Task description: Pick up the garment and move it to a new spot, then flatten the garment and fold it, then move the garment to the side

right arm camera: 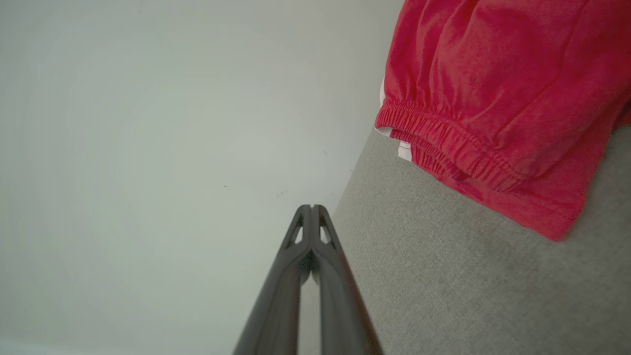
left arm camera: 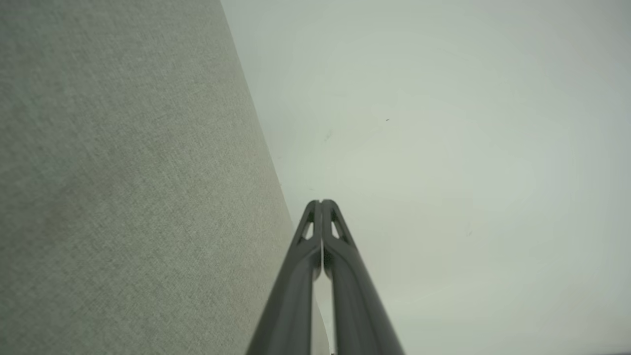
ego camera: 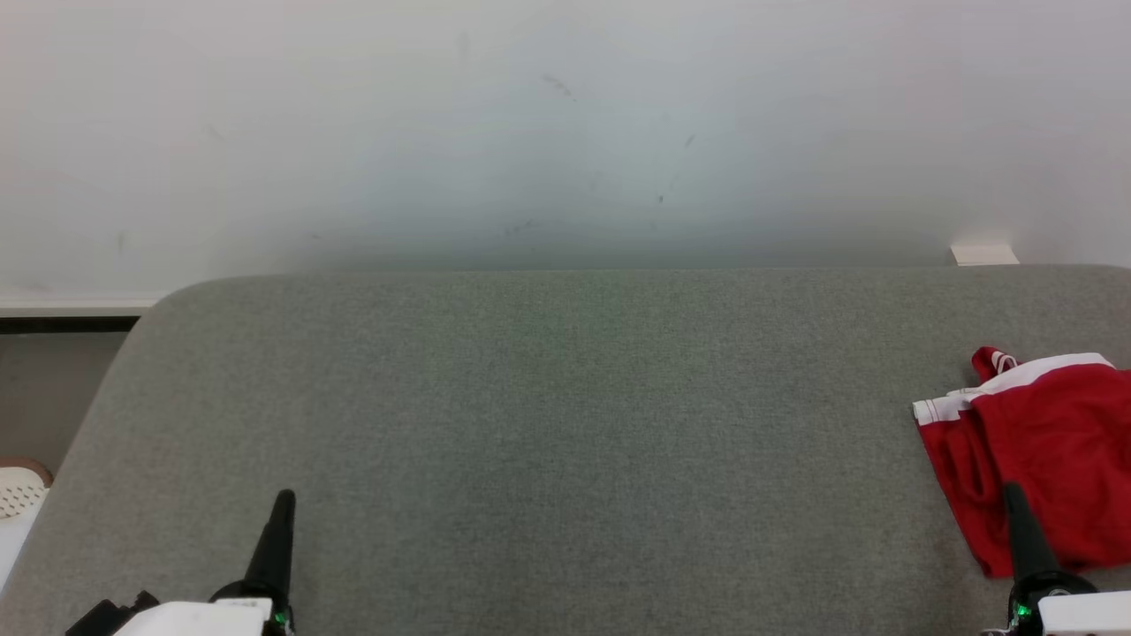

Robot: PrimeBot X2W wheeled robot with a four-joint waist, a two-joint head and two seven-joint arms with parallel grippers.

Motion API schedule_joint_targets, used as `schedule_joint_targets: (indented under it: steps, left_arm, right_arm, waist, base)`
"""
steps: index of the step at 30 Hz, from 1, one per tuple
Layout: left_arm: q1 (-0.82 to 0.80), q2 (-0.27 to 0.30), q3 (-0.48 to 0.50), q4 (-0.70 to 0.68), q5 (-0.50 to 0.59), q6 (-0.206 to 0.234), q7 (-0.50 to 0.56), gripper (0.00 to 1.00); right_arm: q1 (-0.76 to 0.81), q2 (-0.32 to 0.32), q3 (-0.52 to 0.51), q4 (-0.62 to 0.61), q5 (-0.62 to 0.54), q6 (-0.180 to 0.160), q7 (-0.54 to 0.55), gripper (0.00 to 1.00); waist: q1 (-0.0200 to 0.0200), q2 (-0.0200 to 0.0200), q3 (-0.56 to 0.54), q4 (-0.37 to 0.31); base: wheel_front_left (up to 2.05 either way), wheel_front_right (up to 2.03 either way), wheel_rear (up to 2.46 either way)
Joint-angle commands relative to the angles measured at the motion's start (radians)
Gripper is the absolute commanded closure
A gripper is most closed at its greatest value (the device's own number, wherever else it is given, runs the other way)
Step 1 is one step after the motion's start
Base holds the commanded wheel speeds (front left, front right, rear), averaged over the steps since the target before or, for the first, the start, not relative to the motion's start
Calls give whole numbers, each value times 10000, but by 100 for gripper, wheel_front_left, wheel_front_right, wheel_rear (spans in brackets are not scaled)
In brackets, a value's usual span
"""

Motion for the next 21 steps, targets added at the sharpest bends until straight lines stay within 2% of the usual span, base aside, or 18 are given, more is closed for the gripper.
schedule_joint_targets:
  steps: [1,21]
  left_arm:
    - [-166,33,57,-62,-245,7,92,100]
    - [-250,23,219,-125,-1724,9,477,100]
  right_arm:
    - [-216,6,-61,-107,265,-13,88,100]
    - [-266,51,-231,-106,1605,-16,487,100]
  waist:
    - [0,-1,9,9]
    - [0,-1,114,113]
  base:
    - [0,0,0]
    - [0,0,0]
